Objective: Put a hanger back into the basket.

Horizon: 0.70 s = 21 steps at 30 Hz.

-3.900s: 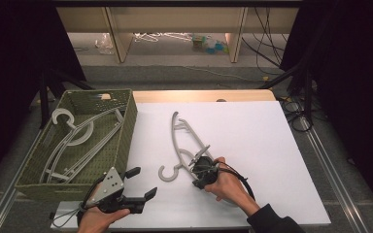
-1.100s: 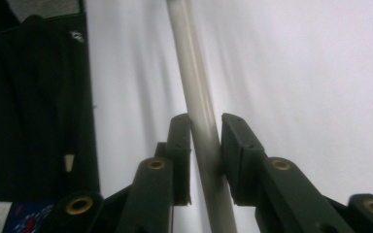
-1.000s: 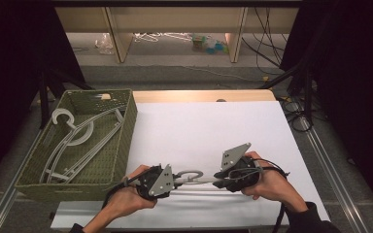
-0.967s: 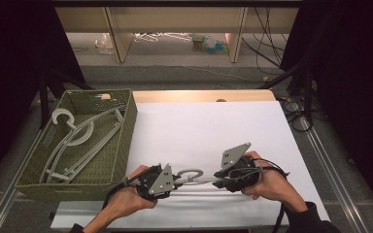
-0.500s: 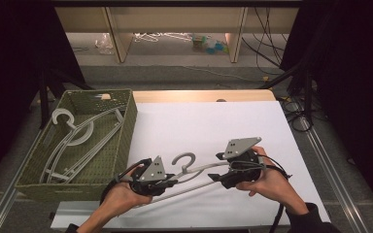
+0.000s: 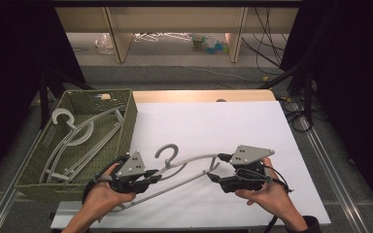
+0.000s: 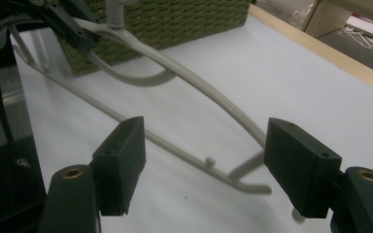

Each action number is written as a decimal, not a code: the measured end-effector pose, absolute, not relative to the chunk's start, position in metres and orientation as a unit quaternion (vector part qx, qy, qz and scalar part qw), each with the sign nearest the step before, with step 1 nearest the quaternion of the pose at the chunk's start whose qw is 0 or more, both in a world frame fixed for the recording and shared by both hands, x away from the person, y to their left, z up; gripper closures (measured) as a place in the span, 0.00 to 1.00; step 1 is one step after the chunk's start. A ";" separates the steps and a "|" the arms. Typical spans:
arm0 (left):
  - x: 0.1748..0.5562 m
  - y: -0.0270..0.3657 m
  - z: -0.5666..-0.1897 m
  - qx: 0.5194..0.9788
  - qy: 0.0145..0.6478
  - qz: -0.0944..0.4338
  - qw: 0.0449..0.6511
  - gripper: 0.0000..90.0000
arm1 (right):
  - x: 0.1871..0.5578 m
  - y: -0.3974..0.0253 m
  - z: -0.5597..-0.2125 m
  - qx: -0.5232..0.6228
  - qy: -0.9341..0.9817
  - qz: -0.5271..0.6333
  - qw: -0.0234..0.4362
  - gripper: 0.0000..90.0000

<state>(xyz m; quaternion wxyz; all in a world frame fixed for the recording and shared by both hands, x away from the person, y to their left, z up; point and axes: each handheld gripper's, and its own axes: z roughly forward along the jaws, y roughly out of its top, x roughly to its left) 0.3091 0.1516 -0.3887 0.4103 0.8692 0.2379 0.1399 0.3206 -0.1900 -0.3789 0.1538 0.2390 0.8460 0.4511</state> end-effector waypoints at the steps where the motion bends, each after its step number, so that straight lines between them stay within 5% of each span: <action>1: 0.309 0.155 -0.388 0.867 0.243 0.140 0.412 0.87 | 0.320 -0.193 -0.381 0.245 0.843 0.453 0.152 0.36; 21: 0.301 0.191 -0.339 0.835 0.270 0.149 0.456 0.87 | 0.322 -0.203 -0.404 0.279 0.830 0.457 0.158 0.31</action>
